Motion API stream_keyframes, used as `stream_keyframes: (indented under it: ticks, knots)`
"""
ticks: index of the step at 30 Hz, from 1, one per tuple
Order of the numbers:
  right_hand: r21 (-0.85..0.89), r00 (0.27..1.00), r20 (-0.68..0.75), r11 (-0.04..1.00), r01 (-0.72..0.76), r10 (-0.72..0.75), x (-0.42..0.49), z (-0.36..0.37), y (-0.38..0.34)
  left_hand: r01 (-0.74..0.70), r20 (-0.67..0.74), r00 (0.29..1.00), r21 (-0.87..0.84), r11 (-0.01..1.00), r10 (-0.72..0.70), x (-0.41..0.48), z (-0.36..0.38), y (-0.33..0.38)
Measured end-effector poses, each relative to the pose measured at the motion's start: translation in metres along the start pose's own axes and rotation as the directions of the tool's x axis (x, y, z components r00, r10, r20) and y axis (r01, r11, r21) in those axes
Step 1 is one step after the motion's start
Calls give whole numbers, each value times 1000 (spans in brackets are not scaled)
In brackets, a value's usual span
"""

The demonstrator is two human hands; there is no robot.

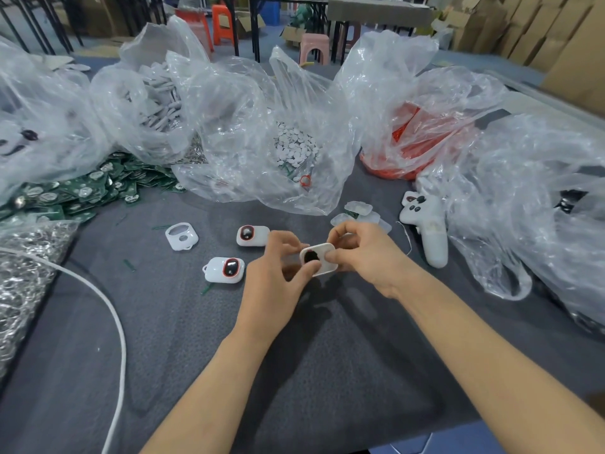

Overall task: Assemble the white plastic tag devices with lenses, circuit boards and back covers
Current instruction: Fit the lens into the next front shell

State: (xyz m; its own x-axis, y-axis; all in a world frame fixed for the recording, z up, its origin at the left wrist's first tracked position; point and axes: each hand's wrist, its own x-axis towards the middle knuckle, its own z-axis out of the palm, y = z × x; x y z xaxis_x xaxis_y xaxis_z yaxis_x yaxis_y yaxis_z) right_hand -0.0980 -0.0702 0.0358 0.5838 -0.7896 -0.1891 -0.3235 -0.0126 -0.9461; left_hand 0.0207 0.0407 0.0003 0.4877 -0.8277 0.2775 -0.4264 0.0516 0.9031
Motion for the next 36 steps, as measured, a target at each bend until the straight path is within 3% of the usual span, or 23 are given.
stream_keyframes:
  ticks: [3,5,10,13,17,21,23,27,32,34,36]
  knots:
    - [-23,998,-25,998,53,-54,-2,6,-2,78,60,996,-86,993,-73,2,-2,-3]
    - [-131,993,-65,988,86,-95,-2,10,-2,98,94,992,-113,989,-88,4,-2,-4]
    - [-384,976,-116,915,125,-182,-2,24,-8,147,60,988,-101,984,-141,6,0,-7]
    - [-411,978,-116,905,111,-172,0,26,-10,156,21,988,-97,983,-155,6,2,-6]
    - [-254,993,-113,967,0,-30,0,15,-6,82,55,995,18,996,-83,3,2,-4]
    - [-207,992,-118,976,-67,43,-4,6,6,-108,148,986,265,958,70,6,1,-4]
    - [-294,991,-130,954,-53,15,-3,5,8,-139,170,982,340,930,84,6,3,-4]
    - [-584,981,-155,812,4,-117,-2,9,4,-162,176,979,390,906,99,7,7,-8]
    - [-686,980,-109,727,45,-164,-2,6,9,-168,182,978,410,896,100,7,10,-11]
    - [-637,981,-88,767,80,-175,-1,-1,5,-172,187,977,414,894,101,7,9,-11]
    - [-551,941,-196,825,128,-276,7,-12,-5,-166,187,978,419,893,94,7,8,-11]
